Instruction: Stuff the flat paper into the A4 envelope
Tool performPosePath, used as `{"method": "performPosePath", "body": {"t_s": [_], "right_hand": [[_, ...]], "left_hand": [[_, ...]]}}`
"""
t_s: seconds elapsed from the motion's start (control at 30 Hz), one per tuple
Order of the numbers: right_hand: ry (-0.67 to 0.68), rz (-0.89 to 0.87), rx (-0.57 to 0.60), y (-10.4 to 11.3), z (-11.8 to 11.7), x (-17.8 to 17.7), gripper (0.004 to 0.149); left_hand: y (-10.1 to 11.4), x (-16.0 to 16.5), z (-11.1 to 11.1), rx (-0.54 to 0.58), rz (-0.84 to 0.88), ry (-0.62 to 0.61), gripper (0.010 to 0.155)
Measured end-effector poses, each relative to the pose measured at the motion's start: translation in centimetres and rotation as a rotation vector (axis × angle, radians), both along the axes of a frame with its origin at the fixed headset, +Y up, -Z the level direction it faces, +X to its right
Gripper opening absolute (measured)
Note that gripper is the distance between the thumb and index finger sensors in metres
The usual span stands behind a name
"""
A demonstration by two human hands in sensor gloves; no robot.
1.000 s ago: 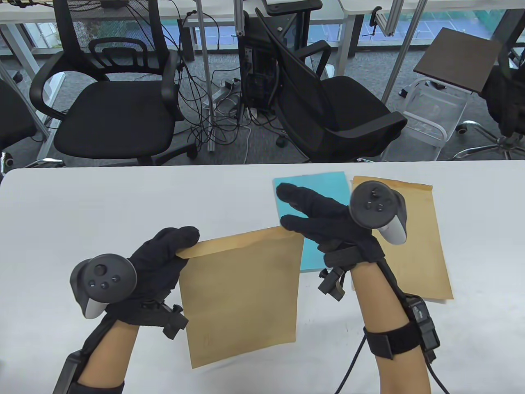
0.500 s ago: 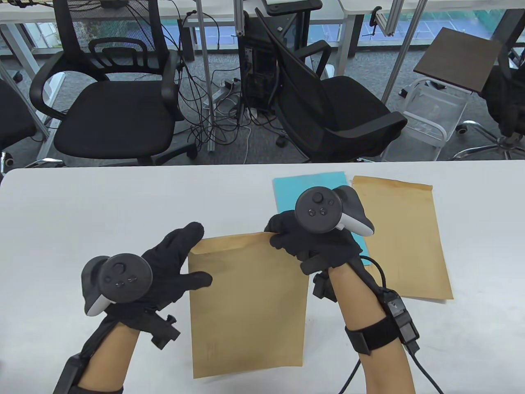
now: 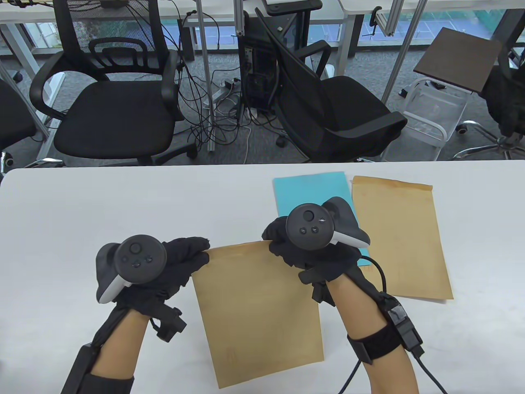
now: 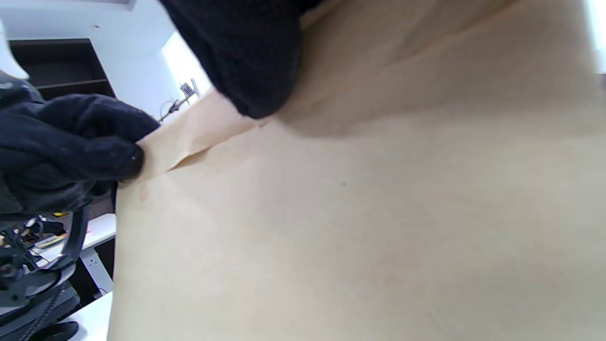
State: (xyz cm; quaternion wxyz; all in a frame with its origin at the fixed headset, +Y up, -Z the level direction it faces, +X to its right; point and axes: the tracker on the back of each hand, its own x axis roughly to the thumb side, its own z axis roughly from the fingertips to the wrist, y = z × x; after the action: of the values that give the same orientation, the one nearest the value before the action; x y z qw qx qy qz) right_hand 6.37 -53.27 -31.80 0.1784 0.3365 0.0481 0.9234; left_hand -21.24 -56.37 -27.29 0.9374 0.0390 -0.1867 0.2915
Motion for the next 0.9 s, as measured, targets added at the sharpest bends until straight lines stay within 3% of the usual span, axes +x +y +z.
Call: {"method": "performPosePath", "body": {"t_s": [0.1,0.27,0.37,0.47,0.57,0.7,0.9], "right_hand": [[0.029,-0.015,-0.011,0.4,0.4,-0.9,0.067],[0.085,-0.019,0.06,0.8,1.5,-4.6,0.062],[0.12,-0.044,0.024,0.7,1.6,-6.8,0.052],[0.088,-0.029,0.067,0.7,1.3,-7.0,0.043],[0.076,0.039,0.001,0.4,0.8,-6.1,0.043],[0.053,-0.032,-0.011,0.4,0.5,-4.1,0.044],[-0.117,-0.048,-0.04,0.5,-0.6,2.2,0.044]], "left_hand": [[-0.2,0.1,0.1,0.031,0.01,0.005,0.044],[-0.4,1.3,0.4,0.079,0.007,0.014,0.044],[-0.5,1.9,0.6,0.102,0.049,-0.001,0.045],[-0.7,1.6,0.8,0.105,0.087,-0.009,0.045],[-0.6,0.6,1.0,0.133,0.132,0.01,0.044],[-0.2,0.3,1.2,0.135,0.135,-0.002,0.044],[-0.2,-1.5,1.5,0.132,0.159,0.025,0.044]]}}
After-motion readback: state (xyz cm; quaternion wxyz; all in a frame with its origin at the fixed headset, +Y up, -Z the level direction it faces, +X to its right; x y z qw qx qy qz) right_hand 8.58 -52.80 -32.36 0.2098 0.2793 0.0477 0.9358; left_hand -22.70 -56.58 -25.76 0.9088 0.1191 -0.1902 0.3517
